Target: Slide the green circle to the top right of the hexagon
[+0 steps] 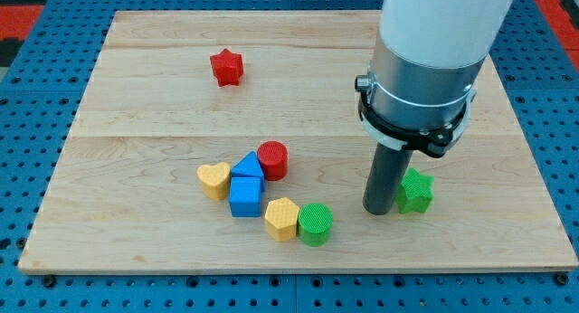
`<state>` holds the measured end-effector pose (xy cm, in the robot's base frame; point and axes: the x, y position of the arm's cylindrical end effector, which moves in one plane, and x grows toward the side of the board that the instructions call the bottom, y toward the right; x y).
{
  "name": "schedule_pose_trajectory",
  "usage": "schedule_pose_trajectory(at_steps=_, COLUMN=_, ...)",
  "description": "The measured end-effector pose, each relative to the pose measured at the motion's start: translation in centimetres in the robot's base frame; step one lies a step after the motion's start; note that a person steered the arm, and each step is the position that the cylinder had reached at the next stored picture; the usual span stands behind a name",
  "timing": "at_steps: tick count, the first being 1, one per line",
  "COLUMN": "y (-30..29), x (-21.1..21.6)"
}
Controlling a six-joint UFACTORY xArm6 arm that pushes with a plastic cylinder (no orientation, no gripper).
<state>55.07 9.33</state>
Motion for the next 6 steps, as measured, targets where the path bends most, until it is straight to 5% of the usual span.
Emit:
schedule_pose_trajectory(at_steps=2, y=0.0, x=6.7)
schedule_pose_trajectory(at_steps=4, y=-6.6, x=4.4)
schedule_pose_trajectory(at_steps=5, y=-6.7, x=1.7)
schedule_pose_trajectory(at_steps=6, y=-4.7, x=4.3)
